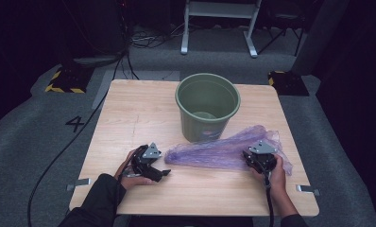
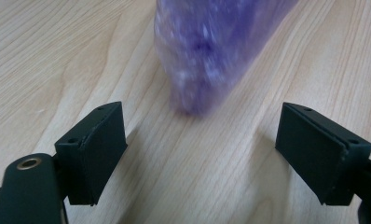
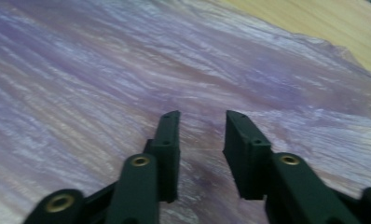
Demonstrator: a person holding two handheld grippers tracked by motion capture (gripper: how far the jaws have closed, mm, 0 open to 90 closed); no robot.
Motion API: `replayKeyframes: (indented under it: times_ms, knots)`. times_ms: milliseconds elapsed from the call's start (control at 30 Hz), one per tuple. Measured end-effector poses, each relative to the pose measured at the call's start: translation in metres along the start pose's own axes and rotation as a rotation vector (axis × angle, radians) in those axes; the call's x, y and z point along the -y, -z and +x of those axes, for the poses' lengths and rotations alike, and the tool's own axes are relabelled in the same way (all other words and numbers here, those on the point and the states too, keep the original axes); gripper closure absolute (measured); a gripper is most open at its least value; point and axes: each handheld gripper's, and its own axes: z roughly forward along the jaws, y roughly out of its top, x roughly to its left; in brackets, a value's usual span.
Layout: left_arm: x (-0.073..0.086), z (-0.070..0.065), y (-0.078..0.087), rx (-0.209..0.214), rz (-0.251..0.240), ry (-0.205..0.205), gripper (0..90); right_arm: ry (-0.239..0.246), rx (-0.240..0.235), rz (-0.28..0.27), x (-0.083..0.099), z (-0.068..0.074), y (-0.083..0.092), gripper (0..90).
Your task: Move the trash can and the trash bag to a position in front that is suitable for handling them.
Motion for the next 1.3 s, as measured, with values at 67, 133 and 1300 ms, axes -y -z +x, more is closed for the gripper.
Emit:
replayKeyframes:
  times_ms: [67,133,1300]
  knots:
    - [-0.001,-0.001,-0.001,0.010,-0.022,-0.010,31.3,-0.003,0.016,-0.012,-0.005,-0.005,-0.009,56.5]
    - [-0.003,-0.003,-0.002,0.013,-0.027,-0.012,33.2,-0.007,0.017,-0.011,-0.007,-0.006,-0.012,55.3]
    - [-0.026,-0.034,-0.025,0.075,-0.048,-0.063,62.6,-0.245,-0.199,-0.040,-0.017,0.034,-0.007,28.3]
